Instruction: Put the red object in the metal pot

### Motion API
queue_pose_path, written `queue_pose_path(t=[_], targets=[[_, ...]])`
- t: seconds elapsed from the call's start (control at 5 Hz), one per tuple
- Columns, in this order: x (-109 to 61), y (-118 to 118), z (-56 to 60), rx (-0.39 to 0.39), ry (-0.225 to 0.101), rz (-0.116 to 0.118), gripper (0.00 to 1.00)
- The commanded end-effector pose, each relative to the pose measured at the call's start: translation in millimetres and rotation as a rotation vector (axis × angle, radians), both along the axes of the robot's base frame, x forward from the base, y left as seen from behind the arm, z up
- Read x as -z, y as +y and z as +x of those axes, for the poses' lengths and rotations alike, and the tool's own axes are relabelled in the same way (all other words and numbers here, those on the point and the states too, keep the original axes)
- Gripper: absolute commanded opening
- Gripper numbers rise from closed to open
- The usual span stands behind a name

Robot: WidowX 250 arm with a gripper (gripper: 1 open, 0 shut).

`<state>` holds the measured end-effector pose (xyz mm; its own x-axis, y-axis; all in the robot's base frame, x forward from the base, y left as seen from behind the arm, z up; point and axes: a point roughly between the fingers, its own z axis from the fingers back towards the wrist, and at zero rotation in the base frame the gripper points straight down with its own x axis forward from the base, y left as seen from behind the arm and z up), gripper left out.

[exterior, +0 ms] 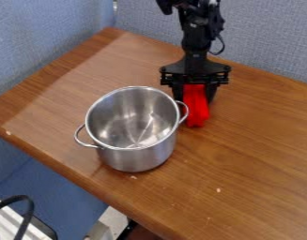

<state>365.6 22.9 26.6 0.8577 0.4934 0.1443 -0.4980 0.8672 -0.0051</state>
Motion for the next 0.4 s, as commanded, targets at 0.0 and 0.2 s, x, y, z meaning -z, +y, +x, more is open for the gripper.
queue_pose_path(t=[0.0, 0.2], targets=[[-15.9, 2.0, 3.7, 0.06, -0.053, 0.002, 0.0], [-19.0, 6.0, 1.0, 0.098, -0.054, -0.004, 0.0]])
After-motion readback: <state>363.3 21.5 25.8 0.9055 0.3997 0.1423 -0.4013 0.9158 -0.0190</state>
